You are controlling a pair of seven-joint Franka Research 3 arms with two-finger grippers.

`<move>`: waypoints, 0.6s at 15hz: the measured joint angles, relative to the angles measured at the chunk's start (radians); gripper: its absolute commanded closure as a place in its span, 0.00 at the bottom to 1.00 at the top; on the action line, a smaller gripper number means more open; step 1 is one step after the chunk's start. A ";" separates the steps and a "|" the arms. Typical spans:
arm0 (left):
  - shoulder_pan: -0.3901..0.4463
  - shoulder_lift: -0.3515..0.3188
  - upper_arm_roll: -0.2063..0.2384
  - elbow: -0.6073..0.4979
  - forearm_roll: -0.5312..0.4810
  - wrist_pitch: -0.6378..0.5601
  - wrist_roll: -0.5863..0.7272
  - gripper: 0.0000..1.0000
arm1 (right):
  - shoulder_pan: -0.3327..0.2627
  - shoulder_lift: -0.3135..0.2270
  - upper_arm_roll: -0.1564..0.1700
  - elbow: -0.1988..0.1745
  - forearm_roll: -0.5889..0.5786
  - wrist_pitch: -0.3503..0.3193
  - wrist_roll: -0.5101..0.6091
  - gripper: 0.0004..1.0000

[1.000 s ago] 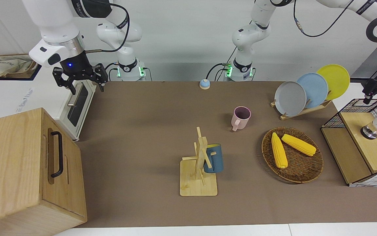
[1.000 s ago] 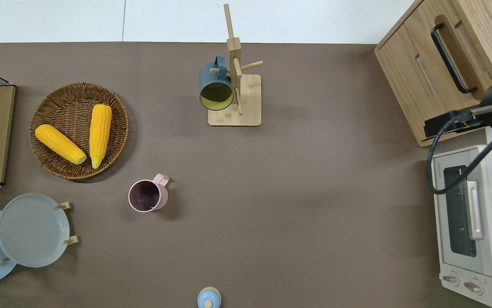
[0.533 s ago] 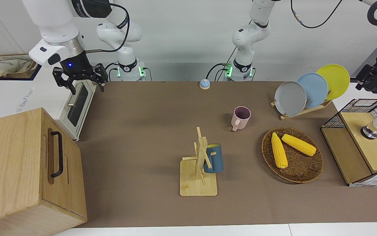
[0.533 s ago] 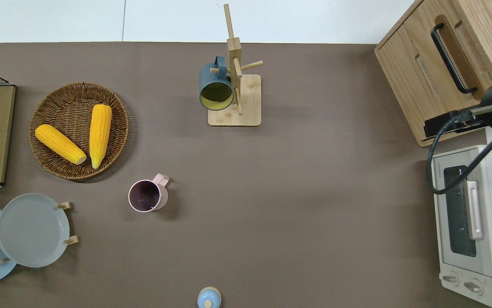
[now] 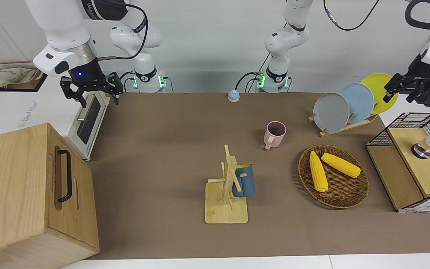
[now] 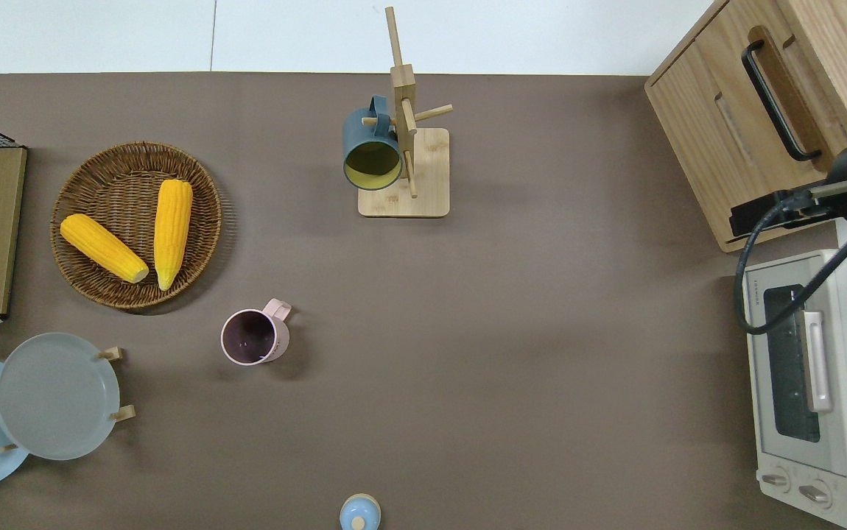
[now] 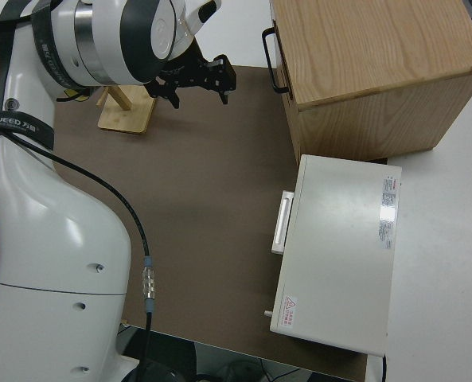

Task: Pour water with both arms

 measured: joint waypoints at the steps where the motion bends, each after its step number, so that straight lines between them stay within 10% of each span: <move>1: -0.004 -0.005 -0.020 -0.008 0.008 -0.001 -0.011 0.01 | 0.000 0.000 0.000 0.000 0.000 0.000 0.000 0.02; 9: -0.031 -0.055 -0.110 -0.065 0.014 -0.033 -0.127 0.00 | 0.000 0.000 0.000 0.000 0.000 0.000 0.000 0.02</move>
